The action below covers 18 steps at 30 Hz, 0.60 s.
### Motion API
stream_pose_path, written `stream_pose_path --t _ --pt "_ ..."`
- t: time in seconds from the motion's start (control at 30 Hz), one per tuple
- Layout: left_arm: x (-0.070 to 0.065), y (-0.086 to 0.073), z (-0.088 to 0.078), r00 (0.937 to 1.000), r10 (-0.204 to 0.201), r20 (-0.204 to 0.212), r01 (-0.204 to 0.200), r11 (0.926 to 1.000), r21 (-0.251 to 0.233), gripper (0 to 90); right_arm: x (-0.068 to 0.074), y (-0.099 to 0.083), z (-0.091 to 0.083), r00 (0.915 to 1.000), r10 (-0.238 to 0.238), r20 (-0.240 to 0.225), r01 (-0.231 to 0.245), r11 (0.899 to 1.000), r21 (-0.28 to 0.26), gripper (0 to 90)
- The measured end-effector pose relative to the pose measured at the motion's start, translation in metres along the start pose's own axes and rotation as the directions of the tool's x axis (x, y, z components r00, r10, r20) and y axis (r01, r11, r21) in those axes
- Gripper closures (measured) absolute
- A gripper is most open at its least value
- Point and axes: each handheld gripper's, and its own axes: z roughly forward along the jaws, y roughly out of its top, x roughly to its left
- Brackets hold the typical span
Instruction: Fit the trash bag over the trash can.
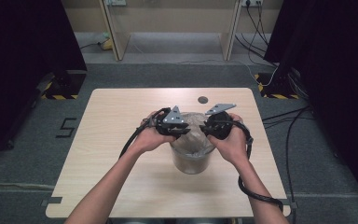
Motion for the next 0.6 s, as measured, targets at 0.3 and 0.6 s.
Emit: stream_pose_path --t 0.3,0.6 --pt "0.002 -0.001 0.0 0.9999 -0.009 -0.009 0.009 1.0 -0.003 75.7 -0.006 -0.008 0.001 0.9997 0.011 0.02 -0.011 1.0 0.004 72.0" --pt "-0.001 0.003 -0.001 1.0 0.006 -0.007 -0.006 0.9999 -0.009 75.0 0.004 0.002 -0.021 0.9993 -0.013 -0.035 0.01 0.997 -0.075 78.8"
